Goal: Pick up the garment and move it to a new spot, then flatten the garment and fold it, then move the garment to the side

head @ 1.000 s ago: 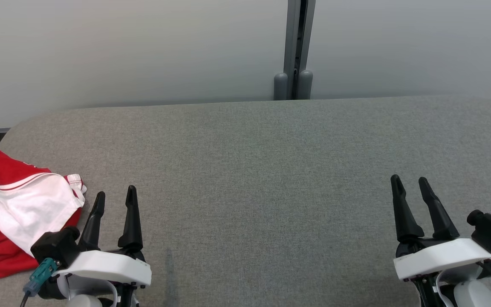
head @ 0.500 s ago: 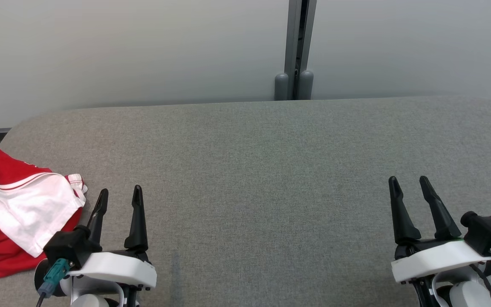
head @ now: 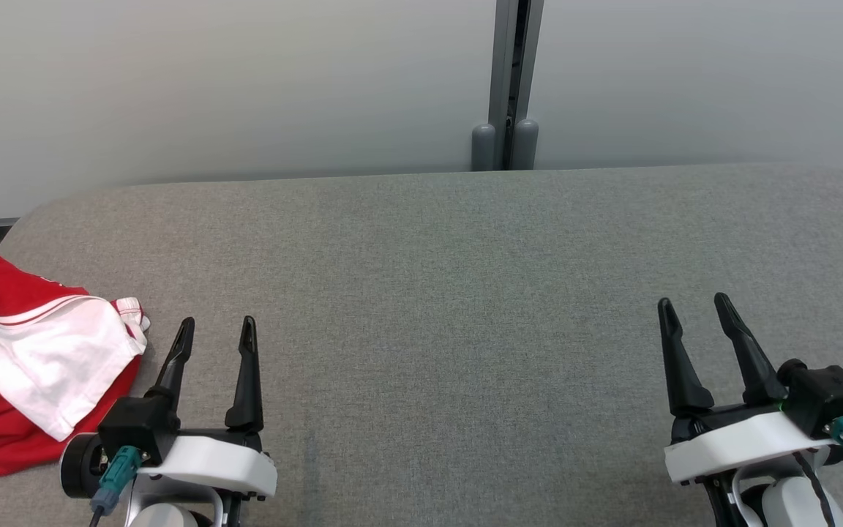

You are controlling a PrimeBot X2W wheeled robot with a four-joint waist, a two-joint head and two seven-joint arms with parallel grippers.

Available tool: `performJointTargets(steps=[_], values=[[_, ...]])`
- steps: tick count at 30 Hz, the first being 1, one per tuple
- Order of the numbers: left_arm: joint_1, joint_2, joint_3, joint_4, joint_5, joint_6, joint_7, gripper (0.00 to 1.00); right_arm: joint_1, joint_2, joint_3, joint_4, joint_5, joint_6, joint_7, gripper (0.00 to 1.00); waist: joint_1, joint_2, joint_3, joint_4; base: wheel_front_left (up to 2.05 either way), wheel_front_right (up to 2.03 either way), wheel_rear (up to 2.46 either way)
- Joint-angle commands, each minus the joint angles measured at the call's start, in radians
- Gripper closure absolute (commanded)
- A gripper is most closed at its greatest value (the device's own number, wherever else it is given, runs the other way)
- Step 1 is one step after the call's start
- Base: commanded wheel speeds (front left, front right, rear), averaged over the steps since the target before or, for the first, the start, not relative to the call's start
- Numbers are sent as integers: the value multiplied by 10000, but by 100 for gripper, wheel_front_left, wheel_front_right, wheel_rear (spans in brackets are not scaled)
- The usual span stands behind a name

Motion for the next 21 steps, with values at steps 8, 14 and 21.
performJointTargets(steps=[8,14,21], values=[[-178,56,-70,-80,728,96,-210,0,-120,-13,60,-19,-698,21,-246,0,0,-1,-5,8,0,0,0],[-195,58,-122,-72,1113,149,-294,0,-112,-10,108,-63,-1036,20,-357,0,0,-1,-1,24,0,0,0],[-203,57,-125,-41,1015,125,-277,0,-90,0,100,-61,-959,20,-340,0,0,-1,-1,41,0,0,0]])
